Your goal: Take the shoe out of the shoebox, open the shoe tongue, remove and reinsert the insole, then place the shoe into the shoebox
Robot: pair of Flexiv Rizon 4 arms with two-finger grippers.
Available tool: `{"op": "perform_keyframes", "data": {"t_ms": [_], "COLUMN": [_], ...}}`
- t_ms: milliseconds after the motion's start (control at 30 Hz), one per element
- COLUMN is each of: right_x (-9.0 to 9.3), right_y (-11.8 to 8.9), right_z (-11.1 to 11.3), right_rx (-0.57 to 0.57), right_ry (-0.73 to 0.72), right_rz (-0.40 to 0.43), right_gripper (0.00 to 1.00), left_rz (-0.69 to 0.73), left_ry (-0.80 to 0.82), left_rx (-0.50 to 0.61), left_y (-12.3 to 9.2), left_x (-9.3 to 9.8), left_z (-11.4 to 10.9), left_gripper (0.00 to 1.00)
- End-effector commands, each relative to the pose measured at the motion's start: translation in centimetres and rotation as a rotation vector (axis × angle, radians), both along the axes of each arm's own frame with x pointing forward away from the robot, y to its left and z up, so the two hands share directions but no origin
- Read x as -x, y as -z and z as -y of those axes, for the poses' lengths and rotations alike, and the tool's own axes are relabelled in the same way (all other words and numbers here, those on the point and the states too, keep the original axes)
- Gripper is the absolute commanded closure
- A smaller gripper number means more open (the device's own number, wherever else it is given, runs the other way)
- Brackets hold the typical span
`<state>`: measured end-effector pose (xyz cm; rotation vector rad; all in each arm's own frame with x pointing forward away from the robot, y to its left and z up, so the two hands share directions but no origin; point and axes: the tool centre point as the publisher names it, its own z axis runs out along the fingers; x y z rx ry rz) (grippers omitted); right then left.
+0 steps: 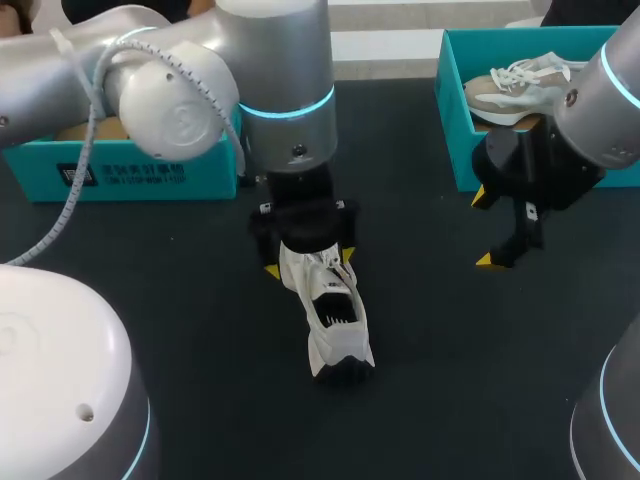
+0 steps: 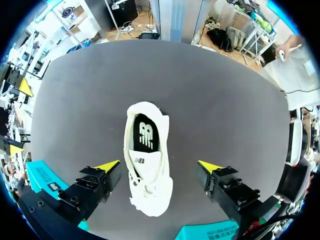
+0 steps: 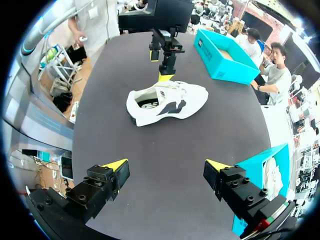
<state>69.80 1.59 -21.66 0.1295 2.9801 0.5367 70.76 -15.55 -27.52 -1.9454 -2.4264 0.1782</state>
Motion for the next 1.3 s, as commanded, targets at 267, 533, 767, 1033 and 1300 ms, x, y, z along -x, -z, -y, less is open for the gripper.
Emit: {"op": "perform_keyframes", "data": {"t_ms": [267,533,767,1033,1300], "right_x": [-0.1,-0.1,-0.1,-0.1,-0.1], "right_y": [0.1,0.1,0.1,0.1,0.1], "right_z": [-0.1,-0.1,-0.1,-0.1,-0.1], "right_rx": [0.001,0.001,0.001,0.001,0.001], "right_ry": [0.001,0.001,0.001,0.001,0.001], "right_rz": [0.0,0.0,0.0,0.0,0.0], "right_gripper": [0.0,0.0,0.0,0.0,0.0], "left_rz": [-0.151,-0.28,-0.088,-0.019,-0.013], "left_ry": [-0.497,-1.198,-1.506,-1.539,-1.559], "left_rx": [0.001,0.008,0.028,-0.002,-0.004], "left_y": [-1.2,-0.9,-0.9,0.4,1.6], "left_x": [0.9,2.7,5.1,7.6,9.7], "left_z": [-1.0,-2.1,-1.0,1.3,1.8], "left_gripper": [0.0,0.0,0.0,0.0,0.05]}}
